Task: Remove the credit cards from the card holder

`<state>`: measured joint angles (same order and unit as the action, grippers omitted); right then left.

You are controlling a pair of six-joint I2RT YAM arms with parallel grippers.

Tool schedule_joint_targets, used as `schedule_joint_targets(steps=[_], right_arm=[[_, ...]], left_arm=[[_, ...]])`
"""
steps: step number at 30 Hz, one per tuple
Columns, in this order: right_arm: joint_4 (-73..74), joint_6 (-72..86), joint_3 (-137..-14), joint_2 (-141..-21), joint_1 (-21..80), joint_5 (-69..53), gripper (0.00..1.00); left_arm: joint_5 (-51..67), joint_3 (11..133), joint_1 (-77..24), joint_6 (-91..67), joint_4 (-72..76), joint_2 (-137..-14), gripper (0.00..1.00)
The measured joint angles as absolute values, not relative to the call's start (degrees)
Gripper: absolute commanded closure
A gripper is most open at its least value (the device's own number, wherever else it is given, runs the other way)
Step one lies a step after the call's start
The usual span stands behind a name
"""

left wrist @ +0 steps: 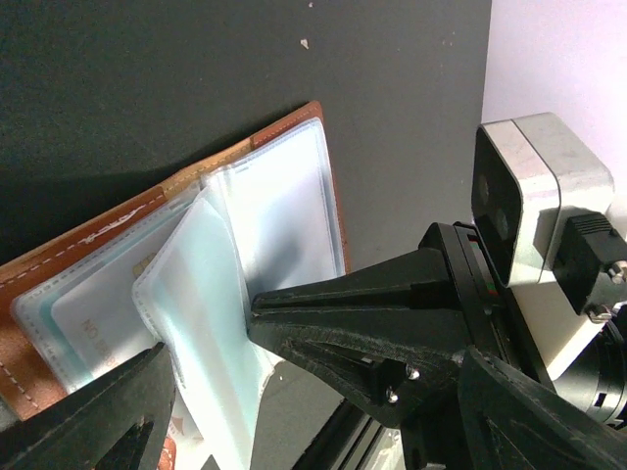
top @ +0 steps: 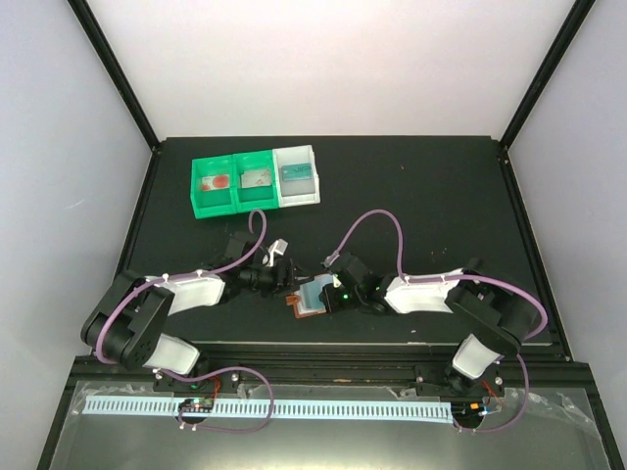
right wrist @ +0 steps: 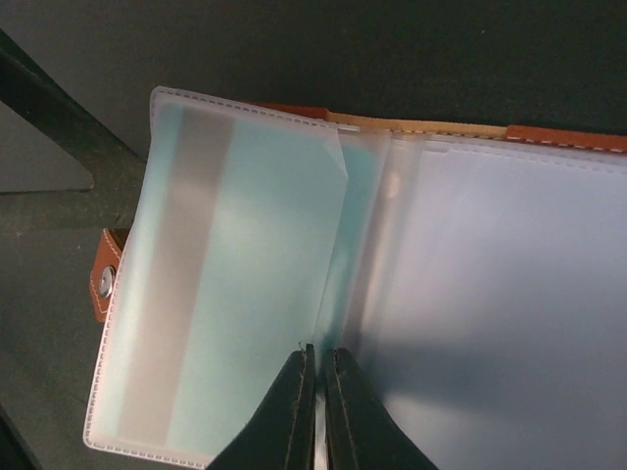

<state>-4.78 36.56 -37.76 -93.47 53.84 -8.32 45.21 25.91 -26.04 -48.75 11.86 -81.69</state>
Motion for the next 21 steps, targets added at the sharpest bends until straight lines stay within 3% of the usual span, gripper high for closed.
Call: schedule_joint_targets(steps=[21], right_arm=[[-5.3,37.7,-35.5,-90.9,53.8,-6.7,0.89]], left_arm=[[46.8,26.1,-27.9,-52.0,16.1,-81.7,0.19]])
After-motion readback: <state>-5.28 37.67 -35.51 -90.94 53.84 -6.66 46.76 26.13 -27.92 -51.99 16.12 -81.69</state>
